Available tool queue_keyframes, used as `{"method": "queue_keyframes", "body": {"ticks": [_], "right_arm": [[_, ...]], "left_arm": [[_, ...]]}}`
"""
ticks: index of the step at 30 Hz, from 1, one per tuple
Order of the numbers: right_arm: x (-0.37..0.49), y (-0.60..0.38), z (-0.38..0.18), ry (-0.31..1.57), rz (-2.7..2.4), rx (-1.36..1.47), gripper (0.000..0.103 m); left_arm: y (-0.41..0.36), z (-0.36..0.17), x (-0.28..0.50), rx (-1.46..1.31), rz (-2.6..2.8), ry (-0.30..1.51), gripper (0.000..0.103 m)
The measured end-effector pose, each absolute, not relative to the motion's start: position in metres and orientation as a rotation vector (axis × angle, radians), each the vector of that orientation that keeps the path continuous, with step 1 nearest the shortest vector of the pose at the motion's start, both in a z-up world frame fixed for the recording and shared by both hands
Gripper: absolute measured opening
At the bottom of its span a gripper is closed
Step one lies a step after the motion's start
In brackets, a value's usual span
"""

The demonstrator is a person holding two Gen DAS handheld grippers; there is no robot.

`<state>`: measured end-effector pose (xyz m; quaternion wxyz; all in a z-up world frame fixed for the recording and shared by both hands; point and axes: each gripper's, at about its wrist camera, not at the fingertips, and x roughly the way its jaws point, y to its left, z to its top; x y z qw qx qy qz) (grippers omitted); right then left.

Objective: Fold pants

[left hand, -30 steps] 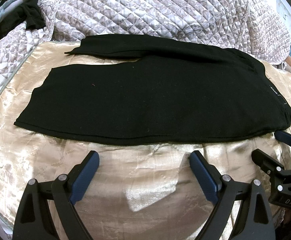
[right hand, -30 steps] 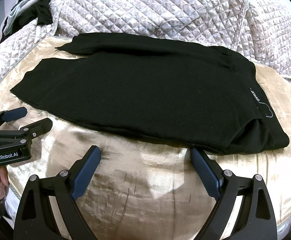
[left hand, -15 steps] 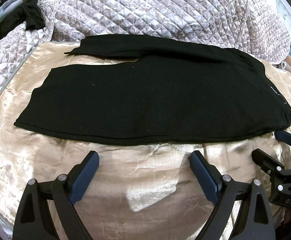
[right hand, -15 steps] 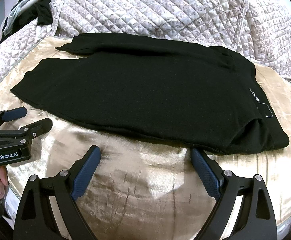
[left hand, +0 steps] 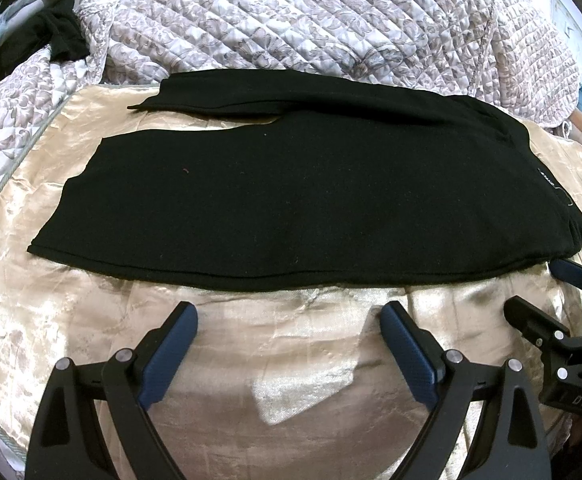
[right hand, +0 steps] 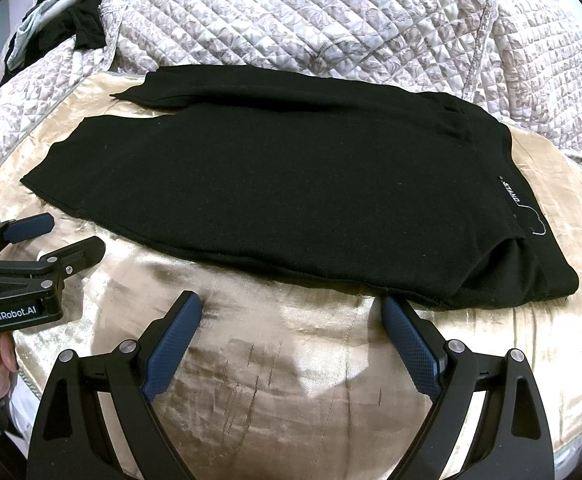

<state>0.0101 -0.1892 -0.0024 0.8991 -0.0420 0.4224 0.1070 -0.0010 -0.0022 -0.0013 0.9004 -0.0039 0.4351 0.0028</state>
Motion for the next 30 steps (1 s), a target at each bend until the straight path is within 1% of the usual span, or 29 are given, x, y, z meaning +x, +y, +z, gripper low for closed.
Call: {"method": "queue_keyframes", "body": {"ticks": [30], "right_arm": [[0.0085, -0.1893, -0.0042, 0.865, 0.223, -0.084, 0.093]], "left_arm": [[-0.0026, -0.0012, -0.0011, -0.006, 0.007, 0.899, 0.095]]}}
